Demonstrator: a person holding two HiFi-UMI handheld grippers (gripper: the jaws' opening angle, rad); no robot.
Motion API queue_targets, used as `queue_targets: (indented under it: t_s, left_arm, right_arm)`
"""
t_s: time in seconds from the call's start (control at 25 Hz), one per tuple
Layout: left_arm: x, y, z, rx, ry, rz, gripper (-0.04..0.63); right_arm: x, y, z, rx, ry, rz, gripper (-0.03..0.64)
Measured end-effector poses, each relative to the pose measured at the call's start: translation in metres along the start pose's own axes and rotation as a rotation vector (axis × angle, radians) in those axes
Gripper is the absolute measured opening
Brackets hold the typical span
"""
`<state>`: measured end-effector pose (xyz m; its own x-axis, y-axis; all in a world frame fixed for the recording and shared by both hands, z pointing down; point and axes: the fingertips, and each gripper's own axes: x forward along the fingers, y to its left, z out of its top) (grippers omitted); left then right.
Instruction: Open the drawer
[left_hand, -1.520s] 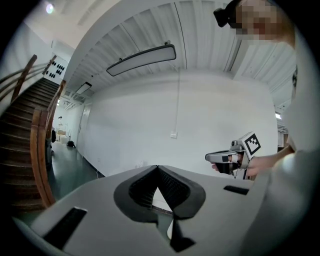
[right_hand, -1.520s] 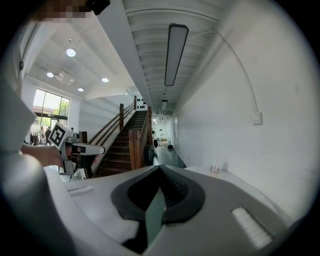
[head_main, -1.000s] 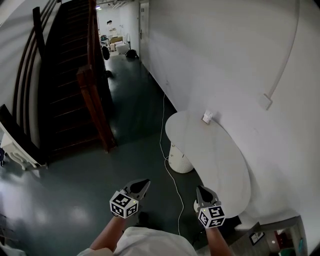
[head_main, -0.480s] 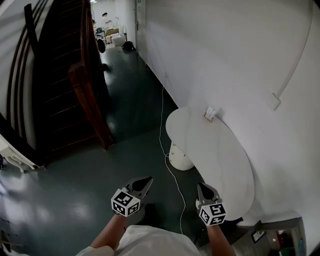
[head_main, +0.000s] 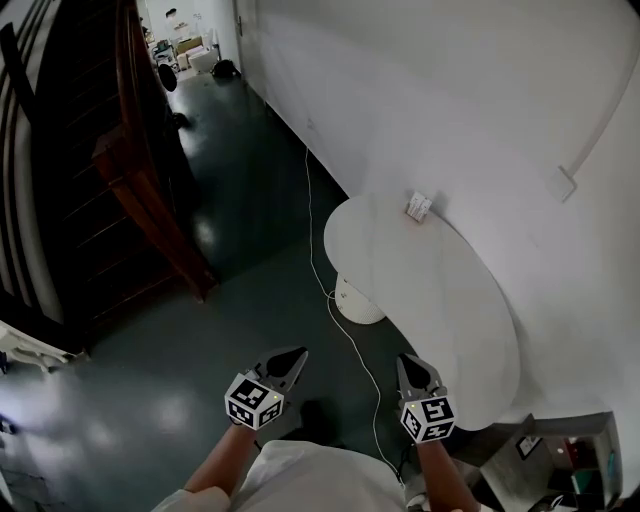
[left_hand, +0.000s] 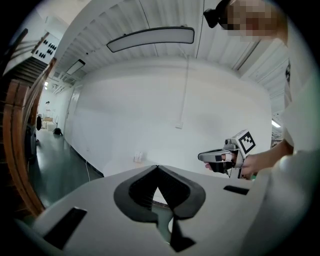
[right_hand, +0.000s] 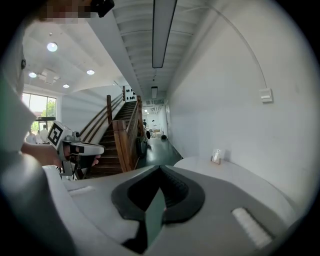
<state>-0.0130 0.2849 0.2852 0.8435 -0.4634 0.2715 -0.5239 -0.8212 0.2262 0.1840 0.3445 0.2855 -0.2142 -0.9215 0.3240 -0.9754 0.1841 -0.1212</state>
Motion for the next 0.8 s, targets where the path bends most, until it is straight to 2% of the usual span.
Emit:
queue_targets:
  t_s: [0.44,0.8]
  left_arm:
    - [0.052,0.054,-0.005,-0.006,0.048,-0.098,0.006]
    - [0.084,0.077,-0.008,-0.038,0.063,-0.1,0.006]
  right_arm:
    - [0.057,-0.012,-0.008,0.04,0.041,-0.079,0.011]
    - [0.089,-0.026,-0.01,0.043,0.08,-0.073,0.011]
